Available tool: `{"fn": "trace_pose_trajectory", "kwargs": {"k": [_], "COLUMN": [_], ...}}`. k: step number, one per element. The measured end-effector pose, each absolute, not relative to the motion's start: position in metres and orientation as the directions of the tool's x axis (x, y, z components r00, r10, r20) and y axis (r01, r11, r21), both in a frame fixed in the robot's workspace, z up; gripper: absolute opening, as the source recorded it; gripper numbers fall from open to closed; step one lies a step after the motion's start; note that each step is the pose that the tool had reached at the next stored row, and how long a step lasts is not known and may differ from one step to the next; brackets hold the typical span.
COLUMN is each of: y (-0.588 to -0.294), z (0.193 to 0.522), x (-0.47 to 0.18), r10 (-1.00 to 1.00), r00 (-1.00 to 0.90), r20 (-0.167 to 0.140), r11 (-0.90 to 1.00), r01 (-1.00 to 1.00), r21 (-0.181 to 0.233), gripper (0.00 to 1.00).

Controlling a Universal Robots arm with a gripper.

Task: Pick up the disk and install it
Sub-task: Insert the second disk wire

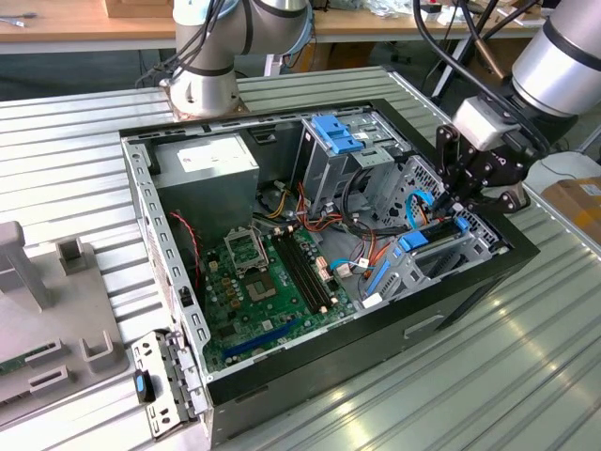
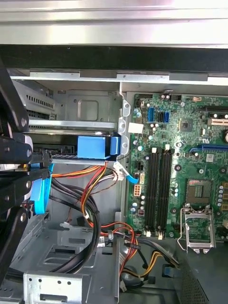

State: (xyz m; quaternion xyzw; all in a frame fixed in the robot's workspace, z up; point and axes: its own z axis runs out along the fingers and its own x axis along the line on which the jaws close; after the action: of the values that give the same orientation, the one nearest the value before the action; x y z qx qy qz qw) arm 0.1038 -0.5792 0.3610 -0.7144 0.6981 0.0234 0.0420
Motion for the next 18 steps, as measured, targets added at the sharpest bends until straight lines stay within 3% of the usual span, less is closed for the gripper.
{"fn": "trace_pose_trajectory", "kwargs": {"k": [18], "y": [-0.5853], "z": [0.3589], "x": [0.0978], "r10": [-0.994], "r00": [0.058], "r20": [-0.092], "r11": [-0.055], "r01": [-0.998], "r21": [-0.043], "gripper": [0.16]}}
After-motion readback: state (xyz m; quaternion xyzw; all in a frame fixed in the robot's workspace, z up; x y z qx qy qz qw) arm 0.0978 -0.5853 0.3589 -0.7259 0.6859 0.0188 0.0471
